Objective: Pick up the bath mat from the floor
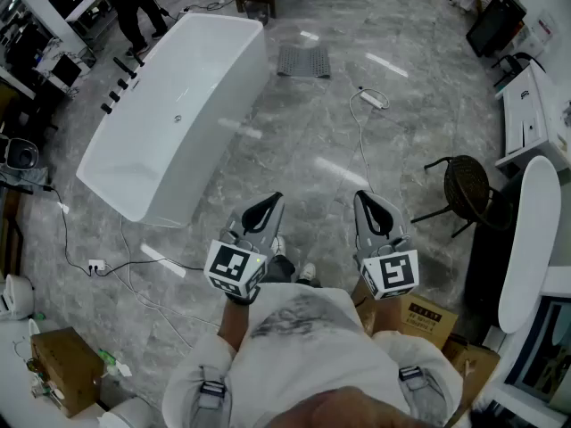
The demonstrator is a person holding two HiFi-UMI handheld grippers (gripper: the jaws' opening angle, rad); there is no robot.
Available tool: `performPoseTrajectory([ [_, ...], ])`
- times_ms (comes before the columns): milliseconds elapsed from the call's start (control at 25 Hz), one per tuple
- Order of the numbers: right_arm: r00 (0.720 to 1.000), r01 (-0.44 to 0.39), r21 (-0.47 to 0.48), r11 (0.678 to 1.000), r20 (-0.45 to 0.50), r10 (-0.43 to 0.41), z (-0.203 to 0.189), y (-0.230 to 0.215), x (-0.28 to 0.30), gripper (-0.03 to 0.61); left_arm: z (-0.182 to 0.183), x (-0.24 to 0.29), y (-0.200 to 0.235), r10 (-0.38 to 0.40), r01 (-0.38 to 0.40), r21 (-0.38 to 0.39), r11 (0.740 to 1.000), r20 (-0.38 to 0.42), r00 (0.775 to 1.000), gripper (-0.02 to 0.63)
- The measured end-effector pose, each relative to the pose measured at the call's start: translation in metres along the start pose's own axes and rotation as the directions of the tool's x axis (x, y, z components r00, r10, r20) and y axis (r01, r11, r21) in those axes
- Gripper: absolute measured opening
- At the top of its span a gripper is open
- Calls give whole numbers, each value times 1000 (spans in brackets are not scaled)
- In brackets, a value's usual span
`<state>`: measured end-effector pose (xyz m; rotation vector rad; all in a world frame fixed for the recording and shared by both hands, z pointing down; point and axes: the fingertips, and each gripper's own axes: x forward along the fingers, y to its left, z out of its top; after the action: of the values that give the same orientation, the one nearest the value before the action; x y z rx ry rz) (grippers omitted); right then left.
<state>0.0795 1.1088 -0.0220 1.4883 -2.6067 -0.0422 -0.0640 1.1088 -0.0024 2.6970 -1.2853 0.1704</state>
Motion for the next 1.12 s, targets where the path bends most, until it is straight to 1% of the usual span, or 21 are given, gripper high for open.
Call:
performPoseTrajectory([
  [160,1000,-15,7,1000,8,15,0,4,-19,-2,2,-11,-7,58,-58,12,998,8,998,2],
  [320,999,-30,41,999,27,29,-3,6,-30,0,0,-20,-6,149,-147,98,984,-13,989,2],
  [400,999,-34,44,998,26,33,-5,6,-30,1,3,-22,-7,164,-162,113,980,-12,986,2],
  [600,999,-43,31,999,15,43,-10,7,-14,2,5,-17,3,150,-149,116,982,-1,989,2],
  [800,999,-37,18,999,-12,37,-13,-4,24,1,4,9,29,101,-101,93,991,7,995,2],
  [1000,999,-25,-12,1000,-40,24,-10,-15,82,0,9,42,79,58,-59,113,992,10,998,2],
  [1120,999,-9,-34,999,-43,7,-3,-20,115,1,15,60,111,44,-45,90,995,8,999,2],
])
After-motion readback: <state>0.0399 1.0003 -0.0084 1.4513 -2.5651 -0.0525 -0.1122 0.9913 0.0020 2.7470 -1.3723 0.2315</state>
